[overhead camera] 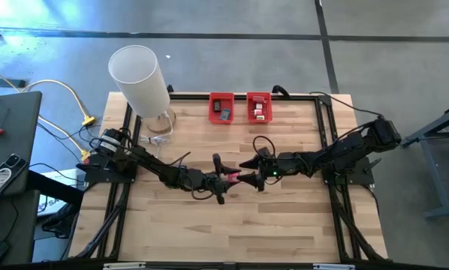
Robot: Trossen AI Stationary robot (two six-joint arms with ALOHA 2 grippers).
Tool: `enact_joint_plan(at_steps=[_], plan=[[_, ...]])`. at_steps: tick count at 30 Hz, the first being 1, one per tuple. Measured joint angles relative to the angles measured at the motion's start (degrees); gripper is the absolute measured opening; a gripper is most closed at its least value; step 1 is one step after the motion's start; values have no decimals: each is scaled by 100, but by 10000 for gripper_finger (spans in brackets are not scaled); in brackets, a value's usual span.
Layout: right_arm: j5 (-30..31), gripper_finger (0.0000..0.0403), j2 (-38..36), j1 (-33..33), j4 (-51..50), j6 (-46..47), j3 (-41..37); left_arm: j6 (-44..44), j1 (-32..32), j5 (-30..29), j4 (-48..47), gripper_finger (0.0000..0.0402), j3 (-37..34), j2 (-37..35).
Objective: Pick & Place Office items
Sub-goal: Put the pink charger adapter into the right red bin
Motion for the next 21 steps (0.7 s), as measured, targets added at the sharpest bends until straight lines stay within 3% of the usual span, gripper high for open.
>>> enact_joint_plan(at_steps=[21], plan=[[-177,356,0,-152,-82,-46,0,-389,395,757,13,143,0,0]])
